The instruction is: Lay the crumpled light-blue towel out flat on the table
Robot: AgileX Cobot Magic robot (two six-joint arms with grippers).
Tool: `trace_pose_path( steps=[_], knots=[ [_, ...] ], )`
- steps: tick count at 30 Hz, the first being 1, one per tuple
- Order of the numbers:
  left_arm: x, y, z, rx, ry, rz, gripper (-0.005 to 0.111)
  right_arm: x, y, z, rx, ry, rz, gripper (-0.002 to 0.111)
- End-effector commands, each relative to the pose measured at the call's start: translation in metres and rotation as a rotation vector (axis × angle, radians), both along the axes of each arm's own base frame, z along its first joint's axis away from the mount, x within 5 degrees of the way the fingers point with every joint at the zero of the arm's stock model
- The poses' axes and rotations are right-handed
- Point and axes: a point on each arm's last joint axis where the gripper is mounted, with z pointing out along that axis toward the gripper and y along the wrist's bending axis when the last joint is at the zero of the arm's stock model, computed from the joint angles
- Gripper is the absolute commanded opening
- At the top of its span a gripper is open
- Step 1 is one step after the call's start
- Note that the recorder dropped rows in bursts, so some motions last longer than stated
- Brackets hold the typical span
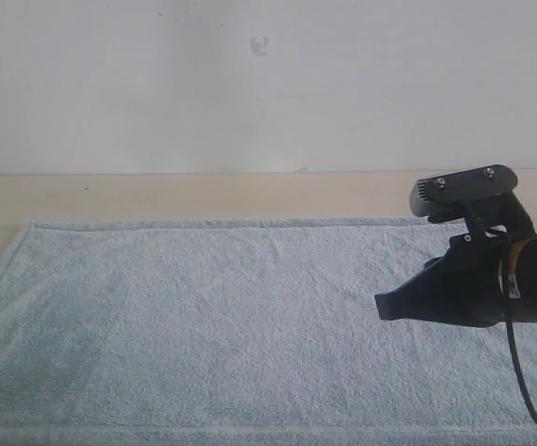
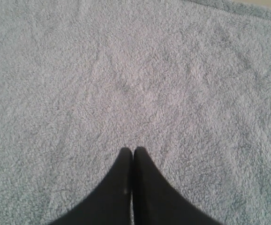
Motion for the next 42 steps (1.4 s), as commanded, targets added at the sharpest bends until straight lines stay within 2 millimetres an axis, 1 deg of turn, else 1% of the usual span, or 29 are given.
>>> trace_pose_path(
  steps=[1, 5, 8, 11, 13, 17, 22, 25, 27, 30, 33, 36, 39, 42],
  knots=[
    [-0.001, -0.011, 0.029, -0.097, -0.196, -0.019, 0.004, -0.001, 0.003, 0.004, 0.023, -0.023, 0.011, 0.0],
    [-0.011, -0.023, 0.061, -0.12, -0.359, -0.102, 0.004, 0.0, 0.005, 0.006, 0.062, -0.039, 0.003, 0.0],
    [-0.026, -0.029, 0.086, -0.132, -0.484, -0.14, 0.004, 0.0, 0.006, 0.008, 0.097, -0.041, -0.018, 0.0],
    [-0.041, -0.032, 0.106, -0.164, -0.592, -0.15, 0.004, -0.001, 0.005, 0.011, 0.129, -0.043, -0.043, 0.0],
    [-0.05, -0.034, 0.117, -0.188, -0.65, -0.157, 0.004, -0.003, 0.004, 0.019, 0.143, -0.067, -0.043, 0.0],
    [-0.07, -0.038, 0.133, -0.288, -0.75, -0.155, 0.004, -0.011, 0.001, 0.042, 0.182, -0.149, -0.038, 0.0],
    [-0.094, -0.047, 0.144, -0.374, -0.799, -0.235, 0.004, -0.029, -0.007, 0.079, 0.242, -0.28, -0.03, 0.0],
    [-0.106, -0.052, 0.144, -0.395, -0.764, -0.311, 0.004, -0.044, -0.014, 0.101, 0.275, -0.361, -0.032, 0.0],
    [-0.114, -0.056, 0.143, -0.391, -0.727, -0.392, 0.004, -0.055, -0.02, 0.113, 0.287, -0.4, -0.04, 0.0],
    [-0.125, -0.064, 0.143, -0.441, -0.698, -0.494, 0.004, -0.072, -0.029, 0.127, 0.3, -0.444, -0.053, 0.0],
    [-0.135, -0.073, 0.147, -0.491, -0.721, -0.626, 0.004, -0.092, -0.032, 0.138, 0.3, -0.474, -0.026, 0.0],
    [-0.141, -0.079, 0.152, -0.528, -0.76, -0.714, 0.004, -0.111, -0.032, 0.144, 0.298, -0.479, 0.026, 0.0],
    [-0.145, -0.08, 0.154, -0.539, -0.776, -0.737, 0.004, -0.124, -0.031, 0.147, 0.31, -0.473, 0.071, 0.0],
    [-0.145, -0.08, 0.154, -0.539, -0.78, -0.738, 0.004, -0.133, -0.031, 0.148, 0.321, -0.467, 0.108, 0.0]
  ],
)
